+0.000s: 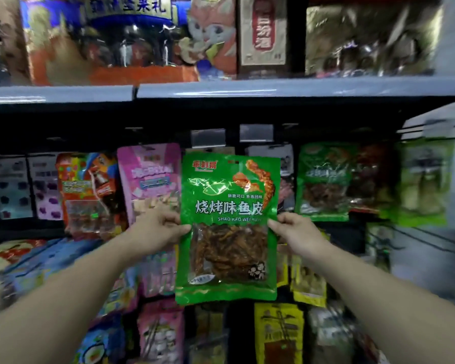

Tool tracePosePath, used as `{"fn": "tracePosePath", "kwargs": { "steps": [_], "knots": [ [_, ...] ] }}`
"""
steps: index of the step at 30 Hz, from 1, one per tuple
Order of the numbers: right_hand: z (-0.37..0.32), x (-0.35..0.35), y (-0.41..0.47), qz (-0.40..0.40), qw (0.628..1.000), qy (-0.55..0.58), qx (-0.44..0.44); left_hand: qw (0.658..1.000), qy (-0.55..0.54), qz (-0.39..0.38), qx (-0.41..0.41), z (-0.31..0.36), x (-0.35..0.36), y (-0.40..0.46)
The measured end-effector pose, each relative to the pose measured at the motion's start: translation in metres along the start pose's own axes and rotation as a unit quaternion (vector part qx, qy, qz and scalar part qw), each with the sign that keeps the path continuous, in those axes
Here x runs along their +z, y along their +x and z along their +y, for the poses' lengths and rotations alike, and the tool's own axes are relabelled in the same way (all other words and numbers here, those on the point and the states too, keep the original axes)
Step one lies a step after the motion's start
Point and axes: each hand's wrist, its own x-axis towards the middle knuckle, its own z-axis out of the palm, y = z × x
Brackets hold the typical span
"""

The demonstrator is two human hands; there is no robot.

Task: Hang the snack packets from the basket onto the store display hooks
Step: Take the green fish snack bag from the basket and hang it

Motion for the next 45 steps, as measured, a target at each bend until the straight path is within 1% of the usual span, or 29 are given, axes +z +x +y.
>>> {"fn": "tracePosePath", "kwargs": {
  "steps": [4, 8, 11, 13, 16, 21, 25, 27, 35, 38, 43, 45],
  "knots": [
    [0.027, -0.086, 0.019, 0.041, 0.999, -0.005, 0.023, 1.0, -0.002, -0.022, 0.0, 0.03, 0.093, 0.047],
    [0.049, -0.169, 0.05, 0.071, 0.997, -0.033, 0.007, 0.999, 0.0, -0.031, 0.012, 0.067, 0.167, 0.088],
    [0.058, -0.218, 0.073, 0.103, 0.994, -0.019, 0.001, 0.999, -0.007, -0.029, 0.023, 0.093, 0.208, 0.114],
    [0.062, -0.242, 0.086, 0.113, 0.994, -0.009, -0.003, 0.999, 0.009, -0.025, 0.037, 0.107, 0.229, 0.128],
    [0.064, -0.268, 0.106, 0.113, 0.993, -0.027, -0.019, 0.999, 0.002, -0.012, 0.037, 0.126, 0.252, 0.143],
    [0.059, -0.287, 0.137, 0.104, 0.991, -0.066, -0.046, 0.999, 0.016, 0.021, 0.028, 0.146, 0.269, 0.161],
    [0.062, -0.292, 0.154, 0.093, 0.99, -0.088, -0.052, 1.0, 0.018, 0.023, 0.007, 0.145, 0.277, 0.171],
    [0.064, -0.294, 0.157, 0.09, 0.991, -0.08, -0.056, 1.0, 0.018, 0.02, -0.003, 0.142, 0.281, 0.176],
    [0.073, -0.293, 0.171, 0.081, 0.994, -0.056, -0.041, 1.0, 0.016, 0.013, -0.005, 0.132, 0.284, 0.188],
    [0.076, -0.288, 0.182, 0.084, 0.993, -0.074, -0.038, 0.999, 0.022, 0.03, -0.009, 0.13, 0.283, 0.195],
    [0.073, -0.28, 0.218, 0.108, 0.988, -0.102, -0.044, 0.999, 0.008, 0.03, -0.017, 0.125, 0.286, 0.223],
    [0.072, -0.277, 0.234, 0.107, 0.988, -0.101, -0.033, 0.998, 0.022, 0.046, -0.023, 0.122, 0.288, 0.237]
  ]
}}
